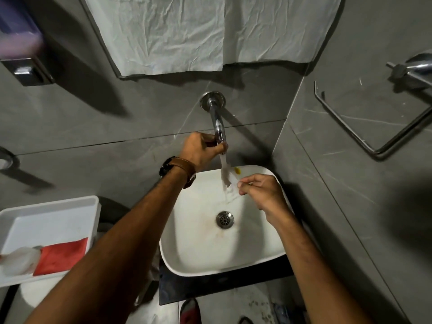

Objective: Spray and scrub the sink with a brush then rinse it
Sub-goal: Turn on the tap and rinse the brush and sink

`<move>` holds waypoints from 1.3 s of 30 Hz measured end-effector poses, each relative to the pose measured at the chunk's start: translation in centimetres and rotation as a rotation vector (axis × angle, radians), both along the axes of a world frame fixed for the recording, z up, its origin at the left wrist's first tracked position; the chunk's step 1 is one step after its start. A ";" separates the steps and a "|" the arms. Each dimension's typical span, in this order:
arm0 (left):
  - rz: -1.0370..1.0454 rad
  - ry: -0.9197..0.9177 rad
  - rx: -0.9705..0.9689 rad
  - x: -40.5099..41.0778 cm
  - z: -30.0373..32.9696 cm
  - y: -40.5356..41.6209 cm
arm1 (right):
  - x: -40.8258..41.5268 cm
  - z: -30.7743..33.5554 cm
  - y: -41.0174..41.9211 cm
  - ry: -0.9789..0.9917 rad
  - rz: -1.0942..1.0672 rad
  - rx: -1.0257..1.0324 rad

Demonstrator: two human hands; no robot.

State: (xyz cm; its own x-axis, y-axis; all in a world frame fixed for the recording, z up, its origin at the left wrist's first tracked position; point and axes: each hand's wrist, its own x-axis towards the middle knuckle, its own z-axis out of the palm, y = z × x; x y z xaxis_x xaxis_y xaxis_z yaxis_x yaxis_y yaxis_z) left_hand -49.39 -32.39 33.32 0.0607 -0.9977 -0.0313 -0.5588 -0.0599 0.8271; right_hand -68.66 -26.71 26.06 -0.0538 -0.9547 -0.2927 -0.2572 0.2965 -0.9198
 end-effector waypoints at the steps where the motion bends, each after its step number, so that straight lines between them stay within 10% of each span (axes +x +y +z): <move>1: -0.012 -0.001 0.004 0.1 0.1 -0.1 | -0.1 0.0 0.0 -0.016 0.003 -0.009; 33: -0.058 -0.005 0.010 0.7 -0.2 -0.6 | 0.7 0.3 -0.6 -0.061 0.133 0.158; 39: -0.069 -0.007 0.013 0.7 -0.1 -0.7 | 2.1 -5.0 3.9 0.456 0.480 0.288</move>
State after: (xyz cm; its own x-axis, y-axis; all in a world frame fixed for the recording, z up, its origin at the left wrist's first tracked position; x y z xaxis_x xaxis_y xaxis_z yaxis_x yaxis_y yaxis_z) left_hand -48.68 -33.05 33.22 -0.0081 -0.9990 -0.0436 -0.5677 -0.0313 0.8226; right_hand -66.59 -22.77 21.10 0.1759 -0.7921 -0.5845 -0.7597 0.2684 -0.5923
